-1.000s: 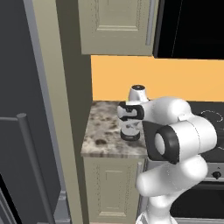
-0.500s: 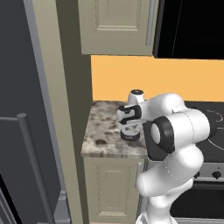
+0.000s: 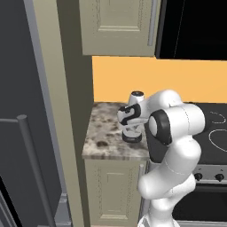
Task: Take the fish from the fridge and place it on the digital scale on the counter by the fridge. Wait a few seconds for a reading, then move it to the plate on the dining counter.
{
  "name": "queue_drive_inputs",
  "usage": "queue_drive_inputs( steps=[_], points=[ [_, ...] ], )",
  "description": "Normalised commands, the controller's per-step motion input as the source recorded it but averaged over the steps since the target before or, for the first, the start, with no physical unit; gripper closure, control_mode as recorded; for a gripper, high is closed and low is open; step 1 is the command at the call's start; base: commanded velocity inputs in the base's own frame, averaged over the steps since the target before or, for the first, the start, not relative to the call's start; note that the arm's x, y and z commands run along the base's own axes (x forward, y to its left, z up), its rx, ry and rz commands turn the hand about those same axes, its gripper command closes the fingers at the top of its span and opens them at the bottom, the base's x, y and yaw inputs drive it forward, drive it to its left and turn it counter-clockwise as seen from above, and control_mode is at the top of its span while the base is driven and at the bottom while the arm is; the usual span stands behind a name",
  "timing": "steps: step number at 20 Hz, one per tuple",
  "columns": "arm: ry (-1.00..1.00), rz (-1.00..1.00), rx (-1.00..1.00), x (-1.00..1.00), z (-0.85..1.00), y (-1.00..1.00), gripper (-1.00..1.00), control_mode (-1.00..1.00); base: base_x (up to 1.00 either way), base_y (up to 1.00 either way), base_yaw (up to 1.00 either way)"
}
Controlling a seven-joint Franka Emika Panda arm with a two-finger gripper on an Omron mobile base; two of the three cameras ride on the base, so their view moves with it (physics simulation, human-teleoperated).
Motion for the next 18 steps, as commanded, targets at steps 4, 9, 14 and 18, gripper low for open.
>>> queue_drive_inputs(
  steps=[4,9,14,18],
  points=[
    [0.0,0.0,0.0,0.0,-0.08,0.0,1.0,-1.0,0.0,0.0,0.0],
    [0.0,0.0,0.0,0.0,-0.27,0.0,1.0,-1.0,0.0,0.0,0.0],
    [0.0,0.0,0.0,0.01,-0.04,-0.01,1.0,-1.0,0.0,0.0,0.0],
    [0.0,0.0,0.0,0.0,0.0,0.0,-1.0,-1.0,0.0,0.0,0.0]
  ],
)
